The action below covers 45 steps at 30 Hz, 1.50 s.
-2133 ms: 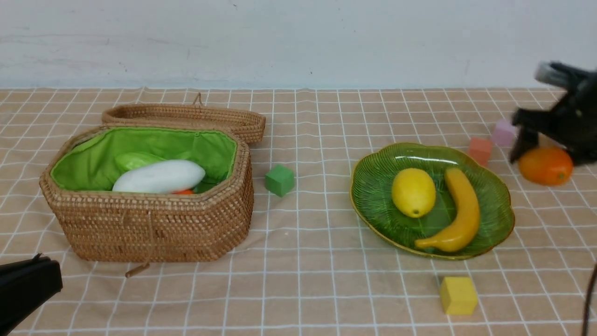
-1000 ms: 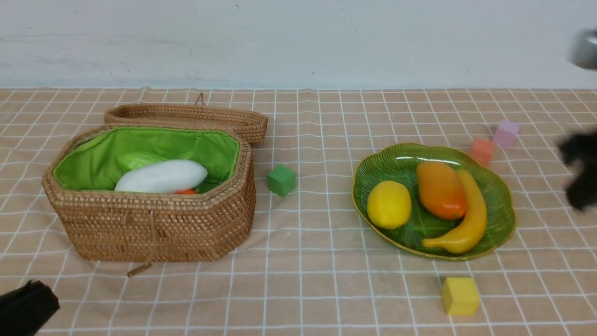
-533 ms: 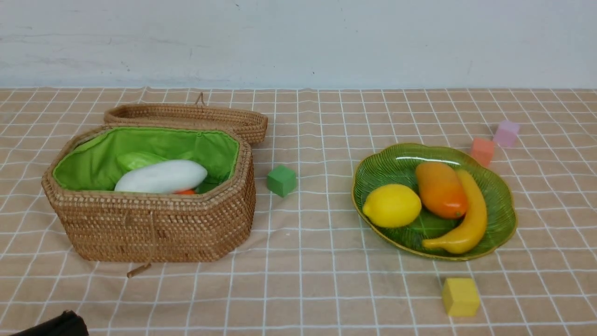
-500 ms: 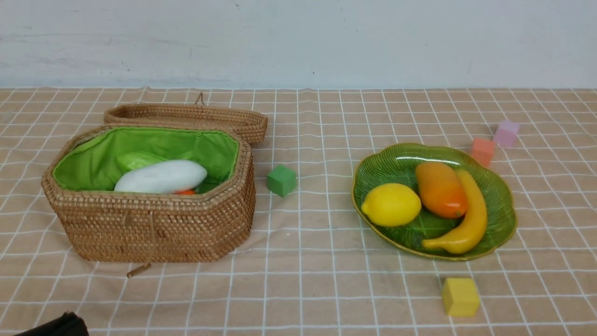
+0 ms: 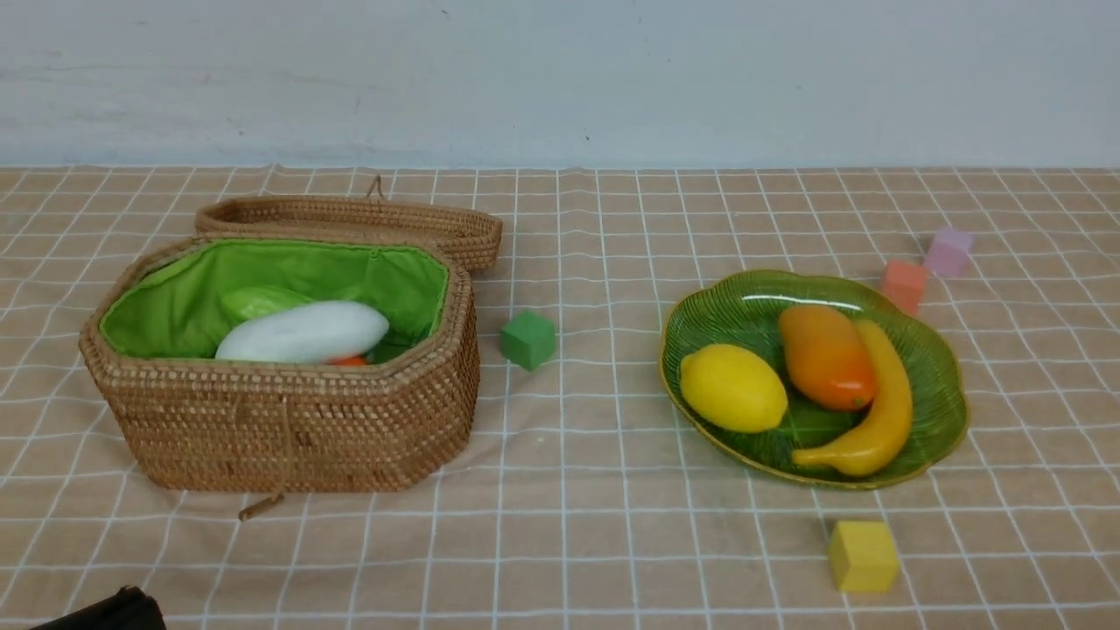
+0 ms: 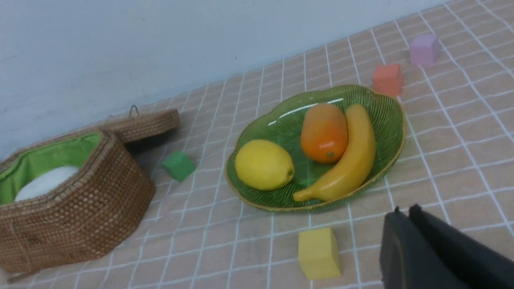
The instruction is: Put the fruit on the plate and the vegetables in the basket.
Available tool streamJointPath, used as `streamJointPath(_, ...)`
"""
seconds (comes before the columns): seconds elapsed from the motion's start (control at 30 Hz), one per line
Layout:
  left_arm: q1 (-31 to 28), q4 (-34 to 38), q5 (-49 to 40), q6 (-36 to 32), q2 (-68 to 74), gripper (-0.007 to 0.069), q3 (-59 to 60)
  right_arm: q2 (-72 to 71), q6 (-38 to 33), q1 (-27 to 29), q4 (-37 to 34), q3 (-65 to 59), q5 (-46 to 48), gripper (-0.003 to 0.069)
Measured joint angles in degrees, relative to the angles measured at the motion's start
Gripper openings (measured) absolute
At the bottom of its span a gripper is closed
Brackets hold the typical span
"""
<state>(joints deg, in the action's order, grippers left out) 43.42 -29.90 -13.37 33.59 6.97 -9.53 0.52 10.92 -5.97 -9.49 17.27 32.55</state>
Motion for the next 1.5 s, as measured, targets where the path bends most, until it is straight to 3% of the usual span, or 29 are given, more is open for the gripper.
streamJointPath(0.17, 0.0, 0.0, -0.05, 0.0, 0.0, -0.0013, 0.0, -0.63, -2.66, 1.8, 7.06, -14.28, -11.81, 0.0013)
streamJointPath(0.23, 0.0, 0.0, -0.05, 0.0, 0.0, -0.0013, 0.0, -0.97, -2.64, 2.68, 9.49, -18.14, -11.57, 0.0)
streamJointPath(1.27, -0.07, 0.12, -0.34, -0.06, 0.0, 0.0008, 0.68, -1.04, -2.76, 2.82, 11.68, -18.2, -10.86, 0.0005)
streamJointPath(1.37, -3.21, 1.39, 0.34, -1.42, 0.0, 0.0006, 1.67, -1.04, -2.76, 2.82, 11.68, -18.2, -10.86, 0.0008)
streamJointPath(1.4, -8.47, 5.92, 1.92, -2.17, -0.46, -0.0013, 2.01, -1.06, -2.76, 2.82, 11.68, -18.2, -10.86, 0.001)
streamJointPath(1.43, -9.16, 6.59, 2.15, -2.5, -0.55, -0.0013, 2.12, -1.06, -2.76, 2.82, 11.68, -18.2, -10.86, 0.0011)
streamJointPath(1.5, -19.19, 16.11, 5.88, -6.92, -2.74, -0.0013, 3.45, -1.06, -2.76, 2.82, 11.68, -18.2, -10.86, 0.0011)
